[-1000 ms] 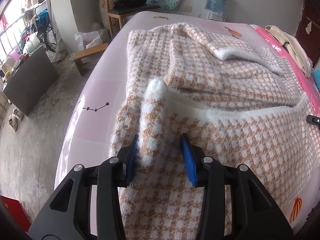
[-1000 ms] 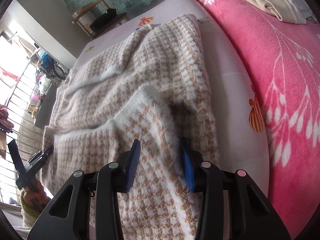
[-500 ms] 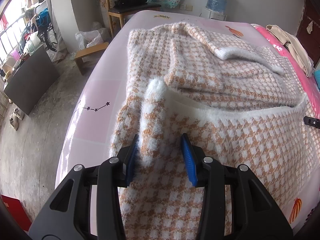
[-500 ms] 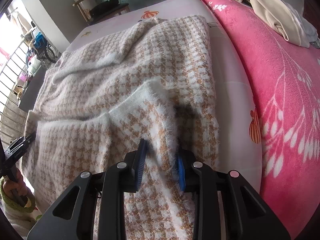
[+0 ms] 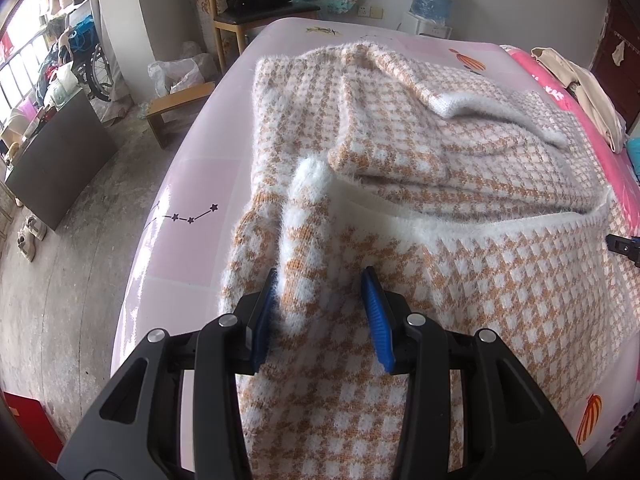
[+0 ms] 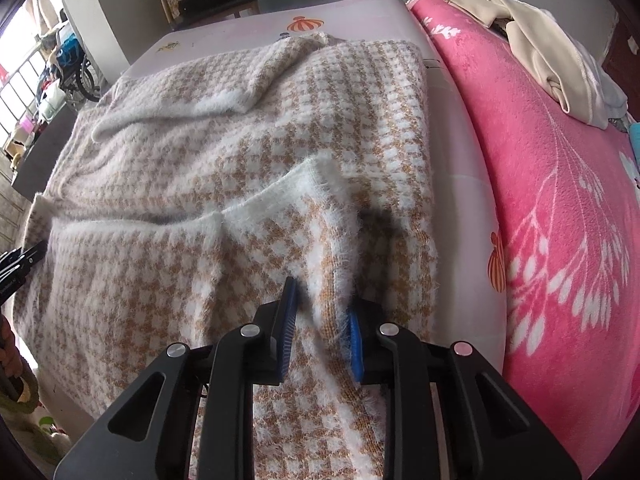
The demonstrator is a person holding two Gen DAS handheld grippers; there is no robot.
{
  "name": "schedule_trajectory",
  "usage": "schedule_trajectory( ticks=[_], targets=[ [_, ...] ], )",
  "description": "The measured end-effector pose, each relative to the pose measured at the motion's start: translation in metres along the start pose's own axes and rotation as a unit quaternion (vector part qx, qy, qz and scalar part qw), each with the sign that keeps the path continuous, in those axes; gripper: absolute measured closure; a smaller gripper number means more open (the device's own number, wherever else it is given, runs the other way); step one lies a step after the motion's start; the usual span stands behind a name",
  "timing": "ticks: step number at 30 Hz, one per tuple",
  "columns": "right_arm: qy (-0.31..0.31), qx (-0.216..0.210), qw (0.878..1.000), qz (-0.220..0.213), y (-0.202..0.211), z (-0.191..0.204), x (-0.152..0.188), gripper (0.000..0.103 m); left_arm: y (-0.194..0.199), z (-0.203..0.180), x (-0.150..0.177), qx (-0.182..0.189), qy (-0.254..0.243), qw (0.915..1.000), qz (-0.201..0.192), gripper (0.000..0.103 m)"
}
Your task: Fold large clothes
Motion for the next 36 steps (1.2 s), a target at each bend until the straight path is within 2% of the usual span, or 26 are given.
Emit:
schedule_trajectory(
  ticks=[21, 36],
  targets=[
    [0.025, 0.047, 0.999, 0.003, -0.001, 0.010, -0.001, 0.080, -0.001, 0.000, -0.001, 0.002, -0.001, 1.0000, 0.008, 0.063],
    [0.035, 0.062, 0.997, 0.003, 0.001, 0.014, 0.002, 0.080, -0.002, -0.001, -0.001, -0.005, -0.001, 0.9998, 0.019, 0.063]
  ],
)
Point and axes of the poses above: each gripper's, at about its wrist camera, not at the fingertips, and y roughly against the way its jaws point, z to its left, x to its underside, the point moved 8 cm from there along -y, roughly the way its jaws point, and after that the axes turned 4 degrees about -y, right-handed, at the moved point
